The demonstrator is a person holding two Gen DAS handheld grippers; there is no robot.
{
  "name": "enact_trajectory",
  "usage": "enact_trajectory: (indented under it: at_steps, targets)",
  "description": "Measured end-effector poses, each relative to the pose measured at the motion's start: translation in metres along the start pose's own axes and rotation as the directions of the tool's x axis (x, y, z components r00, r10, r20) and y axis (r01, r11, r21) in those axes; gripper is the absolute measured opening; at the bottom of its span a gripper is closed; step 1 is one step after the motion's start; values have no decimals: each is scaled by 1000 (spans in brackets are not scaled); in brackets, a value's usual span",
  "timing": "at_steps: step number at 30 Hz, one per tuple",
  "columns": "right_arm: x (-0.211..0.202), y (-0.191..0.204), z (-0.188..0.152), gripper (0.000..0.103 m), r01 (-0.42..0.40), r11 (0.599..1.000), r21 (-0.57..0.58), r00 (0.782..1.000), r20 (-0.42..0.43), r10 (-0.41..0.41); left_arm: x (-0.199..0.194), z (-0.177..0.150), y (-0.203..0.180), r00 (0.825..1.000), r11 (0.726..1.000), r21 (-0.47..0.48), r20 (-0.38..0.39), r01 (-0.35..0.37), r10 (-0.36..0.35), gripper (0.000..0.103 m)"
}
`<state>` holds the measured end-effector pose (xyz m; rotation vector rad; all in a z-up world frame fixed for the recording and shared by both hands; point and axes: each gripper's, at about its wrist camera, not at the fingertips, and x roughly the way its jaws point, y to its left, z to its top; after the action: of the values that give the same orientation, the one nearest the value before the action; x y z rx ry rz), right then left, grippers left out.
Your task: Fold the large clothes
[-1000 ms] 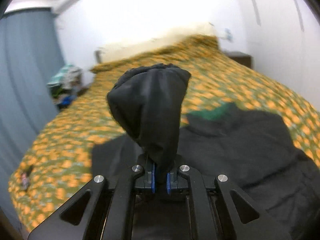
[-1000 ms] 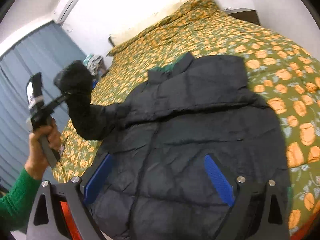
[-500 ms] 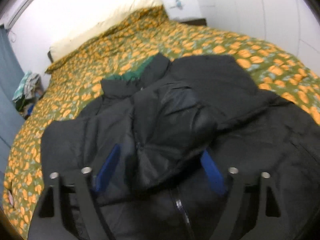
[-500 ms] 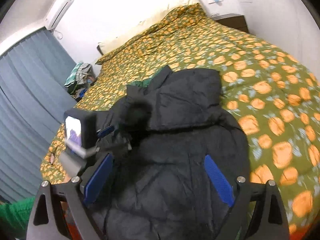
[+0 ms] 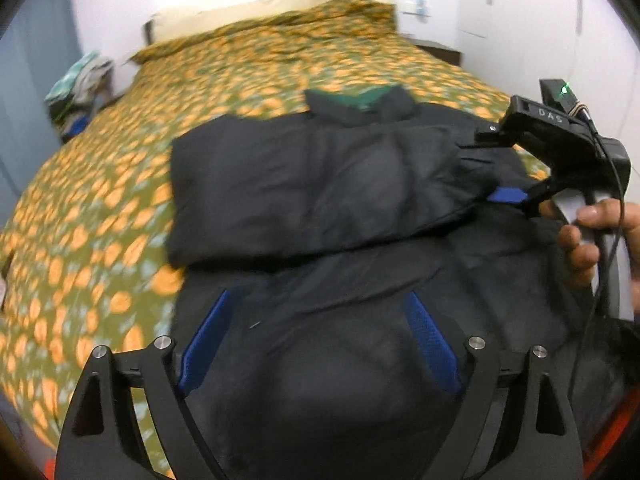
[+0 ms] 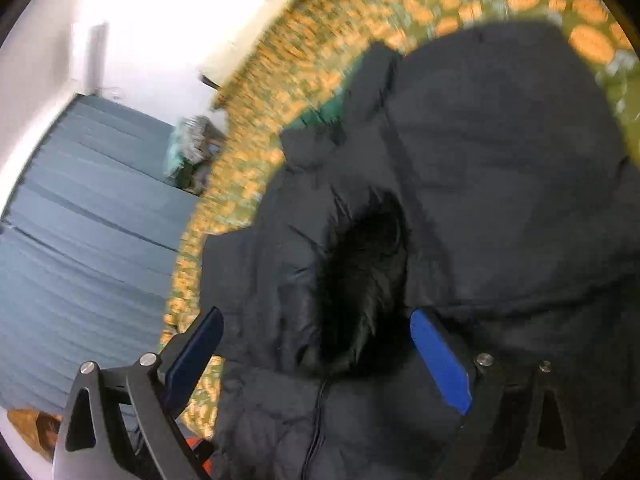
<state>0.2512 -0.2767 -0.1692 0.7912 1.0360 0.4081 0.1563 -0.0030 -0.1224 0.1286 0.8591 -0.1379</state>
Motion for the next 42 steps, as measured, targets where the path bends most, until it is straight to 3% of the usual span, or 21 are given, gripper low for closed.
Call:
enact_trajectory:
  at_steps: [1, 2, 3, 9, 14, 20, 24, 26, 27, 31, 32, 34, 38, 42]
  targets:
    - [3, 3, -1, 84, 19, 1000, 4, 1000, 2, -19, -1, -4, 7, 1000, 1000, -17, -4, -13, 13, 89]
    - [2, 9, -2, 62, 38, 999, -4, 999, 22, -38, 1, -5, 12, 1000, 999, -30, -9, -19, 19, 89]
    - [-3, 20, -2, 16, 75, 997, -30, 996, 44, -74, 0, -8, 19, 1000, 998, -50, -15, -27, 26, 89]
    - [-56, 80, 43, 15, 120, 973, -198, 971, 230, -73, 3, -20, 48, 998, 985, -162, -41, -59, 53, 89]
    - [-92, 40, 85, 15, 229, 962, -146, 929, 327, -172, 6, -21, 50, 998, 984, -167, -37, -60, 55, 89]
    - [-61, -35, 73, 15, 418, 901, -115, 894, 232, -385, 18, -16, 35, 996, 993, -101, -74, -62, 55, 89]
    - [-62, -51, 62, 23, 425, 899, -103, 889, 235, -394, 18, 8, 36, 998, 995, -90, -56, -35, 30, 89]
    - [-63, -48, 60, 51, 437, 892, -112, 888, 212, -408, 20, 28, 41, 999, 995, -99, -31, -23, 20, 89]
    - [-68, -44, 59, 71, 442, 888, -129, 888, 199, -414, 21, 39, 45, 1000, 994, -112, -21, -19, 17, 89]
    - [-94, -7, 53, 72, 504, 827, -250, 851, 309, -426, 47, 92, 58, 999, 988, -156, 46, -6, 14, 93]
    - [-98, 5, 53, 72, 498, 816, -293, 853, 337, -400, 57, 102, 57, 999, 988, -153, 50, -14, 22, 93]
    - [-98, 30, 58, 72, 454, 803, -388, 878, 350, -327, 88, 118, 48, 998, 992, -123, 47, -22, 28, 93]
    - [-63, 35, 73, 72, 433, 775, -460, 897, 302, -322, 149, 119, 34, 997, 994, -68, -20, -82, 81, 93]
    - [-8, -26, 80, 71, 481, 772, -416, 874, 161, -458, 185, 99, 38, 996, 994, -101, -77, -49, 41, 100]
